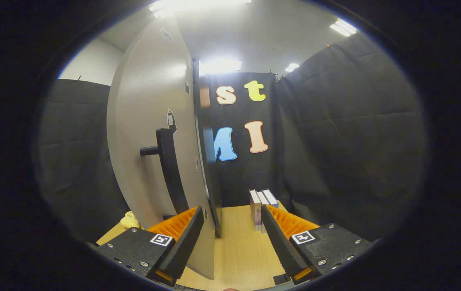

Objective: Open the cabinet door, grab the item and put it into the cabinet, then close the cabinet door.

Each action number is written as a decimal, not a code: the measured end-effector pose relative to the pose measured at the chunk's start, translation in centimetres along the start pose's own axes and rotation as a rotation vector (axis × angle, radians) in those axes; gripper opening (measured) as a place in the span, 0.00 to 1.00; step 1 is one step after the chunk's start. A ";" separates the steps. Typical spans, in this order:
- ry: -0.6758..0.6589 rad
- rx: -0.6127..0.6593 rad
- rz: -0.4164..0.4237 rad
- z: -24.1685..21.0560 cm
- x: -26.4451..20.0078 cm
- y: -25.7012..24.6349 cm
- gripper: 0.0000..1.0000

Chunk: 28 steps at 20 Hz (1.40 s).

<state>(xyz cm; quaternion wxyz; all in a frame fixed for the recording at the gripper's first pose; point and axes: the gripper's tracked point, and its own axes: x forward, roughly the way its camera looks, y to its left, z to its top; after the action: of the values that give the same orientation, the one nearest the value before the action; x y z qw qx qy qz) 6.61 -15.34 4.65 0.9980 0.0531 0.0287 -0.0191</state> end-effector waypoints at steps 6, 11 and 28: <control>0.003 0.007 -0.017 -0.6 -1.1 4.6 0.91; 0.004 0.017 -0.039 -1.0 -1.5 8.9 0.91; -0.054 -0.061 0.065 -1.7 1.5 27.1 0.91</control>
<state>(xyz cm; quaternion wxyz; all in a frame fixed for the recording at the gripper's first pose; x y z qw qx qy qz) 9.10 11.77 5.74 0.9996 0.0230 0.0008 0.0131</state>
